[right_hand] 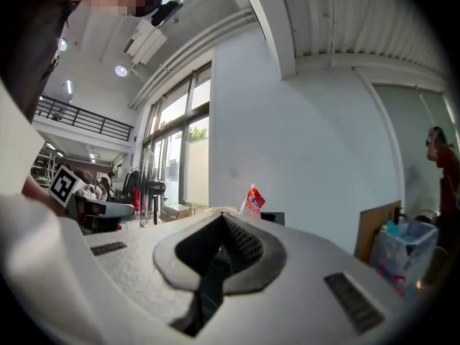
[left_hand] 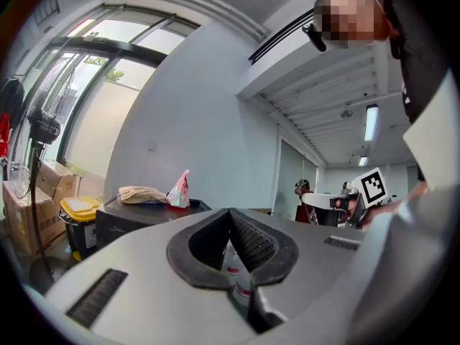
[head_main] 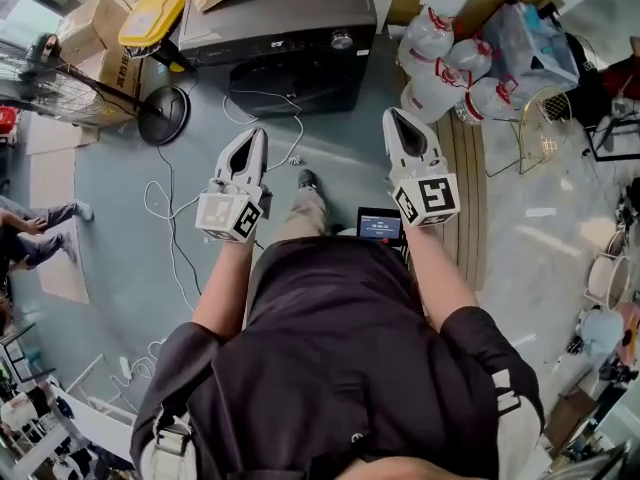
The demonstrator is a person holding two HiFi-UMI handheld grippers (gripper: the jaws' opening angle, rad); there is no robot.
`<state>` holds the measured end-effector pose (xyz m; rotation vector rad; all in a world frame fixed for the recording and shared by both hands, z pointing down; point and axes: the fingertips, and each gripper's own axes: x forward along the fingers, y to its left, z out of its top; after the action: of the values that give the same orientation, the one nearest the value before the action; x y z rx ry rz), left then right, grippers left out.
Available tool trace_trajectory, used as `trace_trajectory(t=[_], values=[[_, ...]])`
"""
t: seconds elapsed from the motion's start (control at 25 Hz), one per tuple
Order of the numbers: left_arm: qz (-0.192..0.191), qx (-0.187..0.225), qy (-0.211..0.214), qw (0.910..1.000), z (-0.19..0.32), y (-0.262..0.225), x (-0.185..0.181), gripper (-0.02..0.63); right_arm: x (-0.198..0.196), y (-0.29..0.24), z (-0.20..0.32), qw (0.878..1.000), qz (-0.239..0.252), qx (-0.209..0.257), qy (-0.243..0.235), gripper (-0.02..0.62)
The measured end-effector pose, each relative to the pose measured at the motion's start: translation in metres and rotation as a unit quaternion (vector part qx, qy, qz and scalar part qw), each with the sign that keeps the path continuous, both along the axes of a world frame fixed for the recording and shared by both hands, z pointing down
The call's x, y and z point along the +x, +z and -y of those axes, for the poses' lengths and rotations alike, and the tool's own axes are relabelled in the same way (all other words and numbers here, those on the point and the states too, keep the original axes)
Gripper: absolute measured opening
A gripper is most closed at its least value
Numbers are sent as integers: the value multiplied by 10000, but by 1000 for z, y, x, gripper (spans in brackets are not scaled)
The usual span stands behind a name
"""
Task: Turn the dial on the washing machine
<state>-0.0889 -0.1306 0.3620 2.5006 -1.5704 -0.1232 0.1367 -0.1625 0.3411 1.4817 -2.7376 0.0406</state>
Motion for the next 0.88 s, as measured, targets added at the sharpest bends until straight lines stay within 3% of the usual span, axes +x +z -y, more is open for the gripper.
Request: trace_trajectory(t=[0.16,0.52,0.88], values=[[94,-113,7,9999,-56,-2,15,-5,8,-1,-54,9998,-178,89,-99,3],[159,-96,-9,9998,-125,-16,6,-5,0,6,-130,9997,206,-147,-40,2],[-10,37,150,9999,-191,-25,-53,-5,-61,6,-202,9994,187,-304,24,3]])
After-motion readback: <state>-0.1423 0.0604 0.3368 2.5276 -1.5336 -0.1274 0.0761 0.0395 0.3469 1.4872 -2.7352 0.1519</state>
